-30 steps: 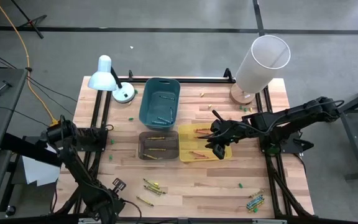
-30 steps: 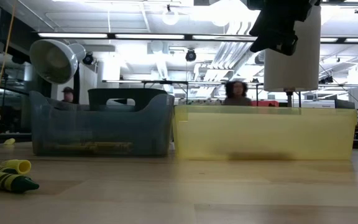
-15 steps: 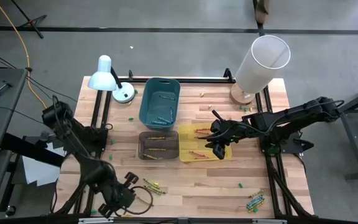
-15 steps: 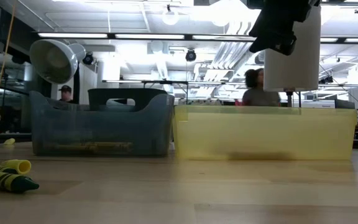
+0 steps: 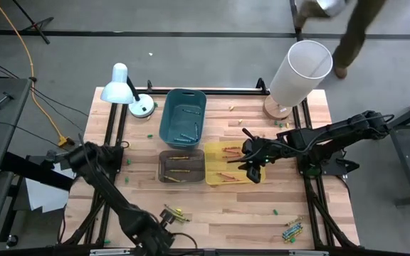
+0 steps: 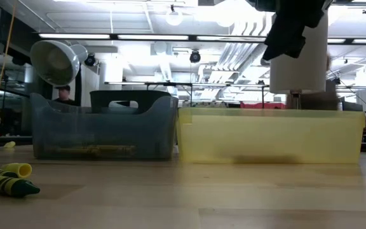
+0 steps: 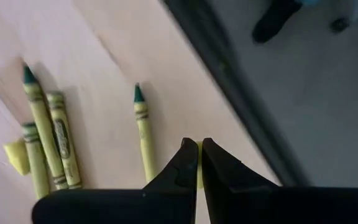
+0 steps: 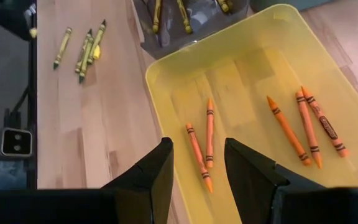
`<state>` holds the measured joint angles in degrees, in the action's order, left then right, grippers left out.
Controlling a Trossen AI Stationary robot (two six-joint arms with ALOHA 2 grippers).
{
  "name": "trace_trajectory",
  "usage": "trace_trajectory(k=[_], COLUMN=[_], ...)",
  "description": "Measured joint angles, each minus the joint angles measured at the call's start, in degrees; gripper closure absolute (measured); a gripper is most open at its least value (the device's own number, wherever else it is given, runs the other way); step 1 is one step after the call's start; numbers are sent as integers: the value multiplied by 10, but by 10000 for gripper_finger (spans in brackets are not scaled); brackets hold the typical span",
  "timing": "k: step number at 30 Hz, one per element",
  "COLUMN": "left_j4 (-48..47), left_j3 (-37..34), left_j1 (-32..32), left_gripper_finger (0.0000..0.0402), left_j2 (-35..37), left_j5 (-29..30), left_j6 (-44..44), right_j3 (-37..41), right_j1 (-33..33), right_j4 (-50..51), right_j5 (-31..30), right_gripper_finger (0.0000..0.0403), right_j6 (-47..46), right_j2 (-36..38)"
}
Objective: Sort crayons
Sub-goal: Move the yellow crayon cup to the bottom left of the table
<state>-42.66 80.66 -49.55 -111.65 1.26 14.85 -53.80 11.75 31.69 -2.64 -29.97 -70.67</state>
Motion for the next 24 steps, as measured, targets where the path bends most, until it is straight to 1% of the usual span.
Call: trace_trajectory(k=[6, 12, 15, 21, 24], left_j4=[-26, -27, -29, -33, -42], left_j3=[5, 5, 5, 5, 5], left_j1=[4, 13, 21, 45, 59], left_gripper_finger=[401, 401, 401, 401, 401], left_j2=[-42, -51, -51, -51, -50], left_j5=[14, 14, 24, 73, 96], left_j6=[9, -11, -22, -62, -61], right_j3=[0, 0, 0, 0, 0], right_j1=[0, 0, 0, 0, 0], right_j4=[7, 8, 8, 8, 8], right_j5=[1, 1, 1, 1, 1], right_gripper_finger=[265, 265, 265, 265, 265], right_j6=[7, 5, 5, 5, 5], right_j2=[0, 0, 0, 0, 0])
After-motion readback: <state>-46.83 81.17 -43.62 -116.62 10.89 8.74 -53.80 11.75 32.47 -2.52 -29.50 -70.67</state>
